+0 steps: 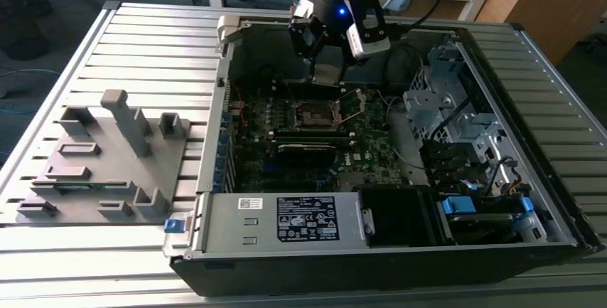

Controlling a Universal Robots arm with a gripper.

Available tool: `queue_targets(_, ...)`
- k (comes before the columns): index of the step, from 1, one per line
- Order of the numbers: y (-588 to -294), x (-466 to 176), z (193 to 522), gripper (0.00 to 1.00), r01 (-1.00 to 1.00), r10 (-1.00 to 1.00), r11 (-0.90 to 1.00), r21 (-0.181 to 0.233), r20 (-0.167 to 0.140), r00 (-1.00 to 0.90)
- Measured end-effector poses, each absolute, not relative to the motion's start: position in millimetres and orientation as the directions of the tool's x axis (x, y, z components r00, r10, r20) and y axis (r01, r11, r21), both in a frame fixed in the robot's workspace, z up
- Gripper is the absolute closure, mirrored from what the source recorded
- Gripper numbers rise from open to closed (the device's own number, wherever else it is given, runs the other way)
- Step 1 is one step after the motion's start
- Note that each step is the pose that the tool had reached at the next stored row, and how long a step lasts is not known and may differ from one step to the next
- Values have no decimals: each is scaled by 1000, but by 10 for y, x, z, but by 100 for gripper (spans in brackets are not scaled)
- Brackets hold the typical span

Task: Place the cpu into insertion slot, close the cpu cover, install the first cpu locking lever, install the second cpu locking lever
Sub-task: 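Place the cpu into insertion slot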

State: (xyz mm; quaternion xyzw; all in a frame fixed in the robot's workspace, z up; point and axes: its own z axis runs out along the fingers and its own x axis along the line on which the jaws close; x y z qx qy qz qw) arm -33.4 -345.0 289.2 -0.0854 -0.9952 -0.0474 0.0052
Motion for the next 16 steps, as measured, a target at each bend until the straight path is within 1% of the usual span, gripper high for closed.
queue_targets(16, -3450, -334, 2890, 46, 213, 213, 972, 94, 18, -977)
